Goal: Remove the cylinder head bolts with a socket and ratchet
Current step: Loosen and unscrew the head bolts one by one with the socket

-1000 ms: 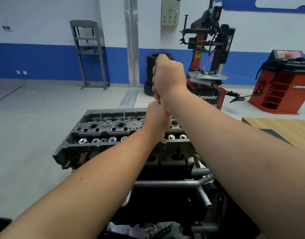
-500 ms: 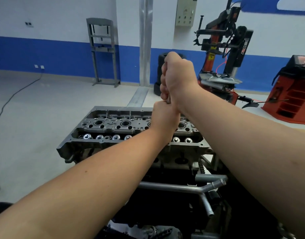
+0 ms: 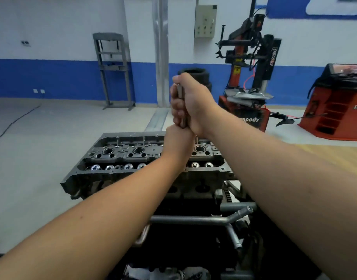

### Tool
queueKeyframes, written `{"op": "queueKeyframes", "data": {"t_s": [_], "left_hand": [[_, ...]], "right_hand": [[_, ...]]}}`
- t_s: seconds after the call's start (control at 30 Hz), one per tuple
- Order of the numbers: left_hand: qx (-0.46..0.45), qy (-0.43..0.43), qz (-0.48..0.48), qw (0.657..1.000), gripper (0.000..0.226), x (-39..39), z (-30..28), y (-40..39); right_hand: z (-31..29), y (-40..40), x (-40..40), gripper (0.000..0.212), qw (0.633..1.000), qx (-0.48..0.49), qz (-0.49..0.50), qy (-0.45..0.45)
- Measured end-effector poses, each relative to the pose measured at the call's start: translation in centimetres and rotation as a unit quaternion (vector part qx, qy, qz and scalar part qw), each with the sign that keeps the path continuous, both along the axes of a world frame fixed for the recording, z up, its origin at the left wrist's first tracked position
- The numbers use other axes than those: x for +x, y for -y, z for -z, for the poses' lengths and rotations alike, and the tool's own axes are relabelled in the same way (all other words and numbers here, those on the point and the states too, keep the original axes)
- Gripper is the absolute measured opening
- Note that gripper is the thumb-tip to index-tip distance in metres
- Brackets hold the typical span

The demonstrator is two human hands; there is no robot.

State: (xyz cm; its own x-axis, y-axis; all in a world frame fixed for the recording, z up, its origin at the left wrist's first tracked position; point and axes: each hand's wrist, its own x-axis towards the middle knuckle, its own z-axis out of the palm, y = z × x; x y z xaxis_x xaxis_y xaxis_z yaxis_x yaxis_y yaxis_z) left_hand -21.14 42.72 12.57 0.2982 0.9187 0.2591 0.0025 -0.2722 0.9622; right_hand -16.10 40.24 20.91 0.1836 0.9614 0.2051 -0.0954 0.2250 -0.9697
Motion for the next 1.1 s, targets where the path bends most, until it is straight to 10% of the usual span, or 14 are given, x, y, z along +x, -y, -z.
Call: {"op": "queueKeyframes", "data": {"t_s": [0.23,0.57,1.1], "left_hand": [[-0.004,-0.042,0.225,0.974,0.015,-4.6,0.4,-1.4],[-0.007,0.0,0.159,0.987,0.028,-4.7,1.3,-2.2],[-0.002,0.014,0.154,0.988,0.016,-4.6,1.8,-2.9]], "right_hand": [[1.1,0.7,0.3,0.034,0.993,0.087,0.084,0.001],[2.6,0.5,0.2,0.034,0.937,0.185,0.206,0.211],[7.7,0.6,0.4,0.02,0.912,0.169,0.256,0.273]]}}
